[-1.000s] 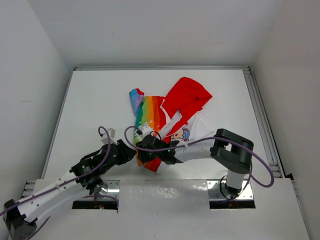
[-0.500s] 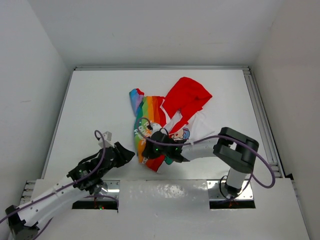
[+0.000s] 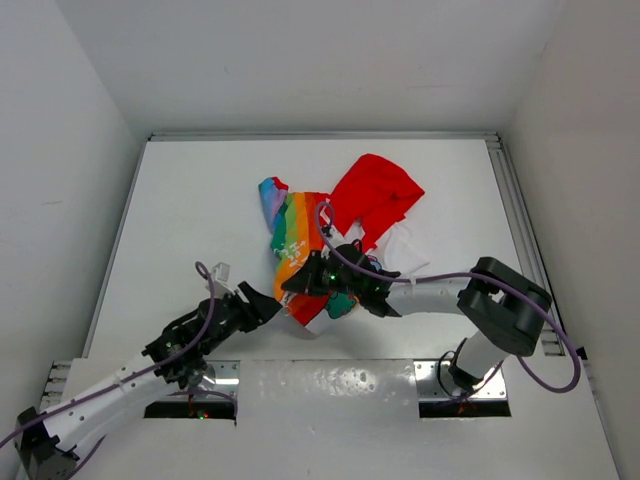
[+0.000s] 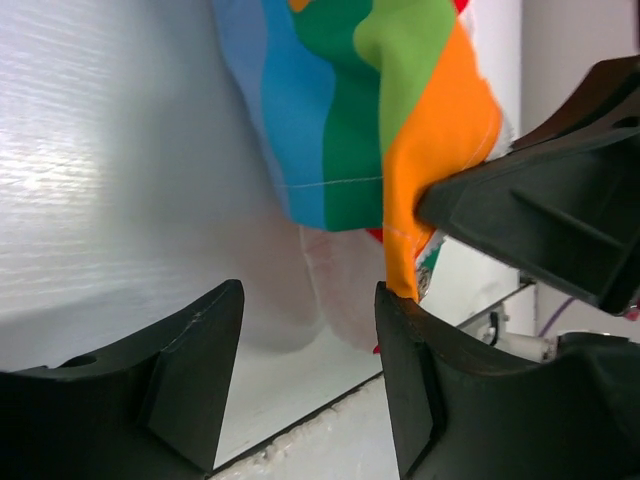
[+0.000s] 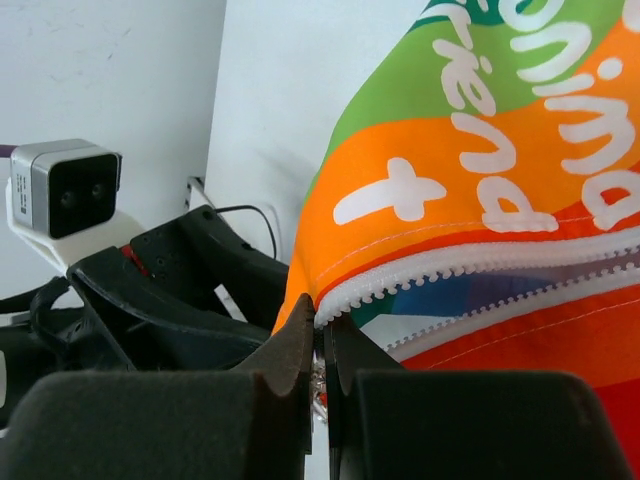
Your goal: Zip up the jacket
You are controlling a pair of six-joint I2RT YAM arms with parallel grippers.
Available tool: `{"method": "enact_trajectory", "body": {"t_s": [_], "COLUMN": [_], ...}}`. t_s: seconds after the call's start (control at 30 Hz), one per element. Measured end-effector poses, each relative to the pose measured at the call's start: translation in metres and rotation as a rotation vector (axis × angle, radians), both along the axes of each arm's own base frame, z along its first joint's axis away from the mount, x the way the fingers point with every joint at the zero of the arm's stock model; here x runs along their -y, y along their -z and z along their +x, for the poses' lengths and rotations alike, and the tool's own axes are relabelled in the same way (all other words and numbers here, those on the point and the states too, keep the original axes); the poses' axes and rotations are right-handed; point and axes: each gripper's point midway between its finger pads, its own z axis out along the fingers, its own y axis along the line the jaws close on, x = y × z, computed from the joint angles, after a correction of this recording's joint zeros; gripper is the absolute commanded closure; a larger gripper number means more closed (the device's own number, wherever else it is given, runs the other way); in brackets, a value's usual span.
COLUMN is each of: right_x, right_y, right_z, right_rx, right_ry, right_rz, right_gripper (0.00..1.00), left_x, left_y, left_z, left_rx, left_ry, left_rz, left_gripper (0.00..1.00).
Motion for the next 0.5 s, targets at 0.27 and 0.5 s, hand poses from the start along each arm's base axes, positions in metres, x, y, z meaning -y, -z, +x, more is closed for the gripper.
{"method": "enact_trajectory", "body": {"t_s": [0.27,0.5], "right_x": [0.006,0.015], "right_y": [0.007,0.010], "right_z": [-0.005,-0.003], "right_rx": [-0.044,-0.063], "right_ry": [0.008,0.030], "right_rz": [0.018,0.033], "right_gripper": [1.00,1.00], "left_x": [0.016,0.026], "left_y": [-0.033,-0.058], "left_z": [0.008,0.005], "left_rx": [0.085,0.121], "left_ry": [0.008,0.043], "left_rz": [-0.155,-0.263], "left_gripper": [0.94,0.74]}}
